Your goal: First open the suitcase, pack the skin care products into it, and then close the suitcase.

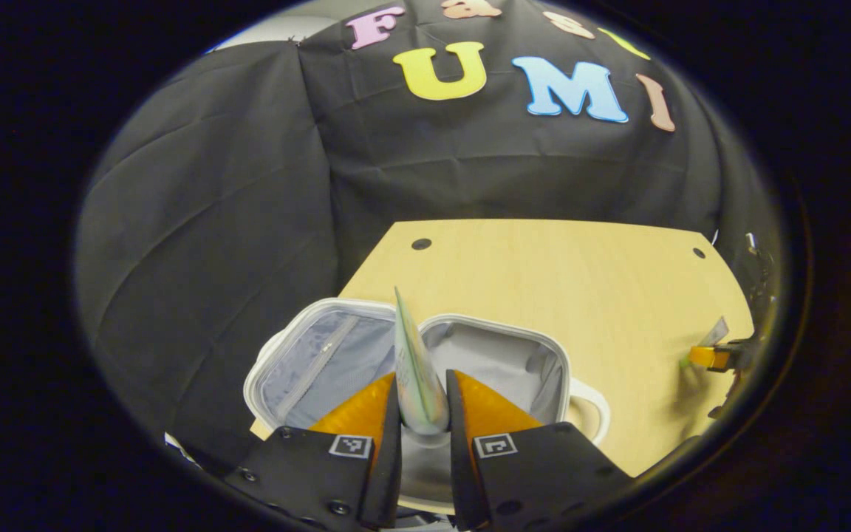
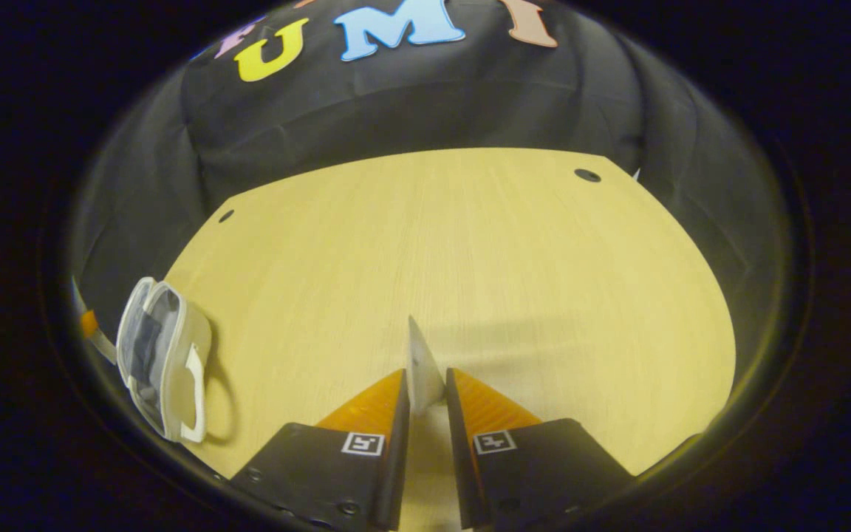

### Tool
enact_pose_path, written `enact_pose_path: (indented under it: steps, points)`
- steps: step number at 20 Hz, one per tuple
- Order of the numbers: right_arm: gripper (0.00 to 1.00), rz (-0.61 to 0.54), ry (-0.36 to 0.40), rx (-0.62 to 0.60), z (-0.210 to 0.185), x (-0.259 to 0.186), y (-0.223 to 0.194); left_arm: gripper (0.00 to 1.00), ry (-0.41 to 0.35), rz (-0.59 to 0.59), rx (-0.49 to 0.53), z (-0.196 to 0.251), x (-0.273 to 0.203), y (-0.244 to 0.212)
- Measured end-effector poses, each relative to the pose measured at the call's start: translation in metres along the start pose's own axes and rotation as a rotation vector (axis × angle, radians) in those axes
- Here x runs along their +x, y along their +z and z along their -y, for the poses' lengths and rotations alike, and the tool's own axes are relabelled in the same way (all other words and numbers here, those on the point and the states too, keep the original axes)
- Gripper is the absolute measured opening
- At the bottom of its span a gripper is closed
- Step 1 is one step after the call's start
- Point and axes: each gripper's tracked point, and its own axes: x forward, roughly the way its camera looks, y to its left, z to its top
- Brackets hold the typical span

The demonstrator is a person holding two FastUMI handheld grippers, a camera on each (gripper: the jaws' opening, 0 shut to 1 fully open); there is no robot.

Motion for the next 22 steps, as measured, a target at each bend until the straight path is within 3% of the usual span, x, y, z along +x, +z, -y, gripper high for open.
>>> enact_pose_path:
  steps: [5, 8, 11, 12, 17, 21, 22]
  points:
    - [0.27, 0.014, 0.065, 0.076, -0.017, -0.020, 0.010, 0.36, -0.019, -0.026, 0.005, -0.001, 0.005, -0.010]
    - [0.27, 0.059, 0.176, 0.138, -0.066, -0.050, 0.032, 0.36, -0.032, -0.058, -0.003, 0.000, 0.012, -0.021]
    - [0.27, 0.051, 0.288, 0.112, -0.127, -0.070, 0.036, 0.36, -0.049, -0.096, -0.018, 0.000, 0.022, -0.034]
    - [0.24, 0.030, 0.307, 0.100, -0.147, -0.073, 0.031, 0.38, -0.049, -0.106, -0.010, -0.002, 0.024, -0.038]
    - [0.27, -0.165, 0.509, 0.045, -0.269, -0.090, -0.031, 0.38, -0.056, -0.227, 0.058, -0.013, 0.044, -0.068]
    - [0.27, -0.269, 0.551, -0.100, -0.325, -0.083, -0.076, 0.38, -0.090, -0.303, 0.084, -0.016, 0.051, -0.087]
    - [0.27, -0.304, 0.539, -0.116, -0.330, -0.078, -0.088, 0.43, -0.087, -0.312, 0.086, -0.018, 0.052, -0.090]
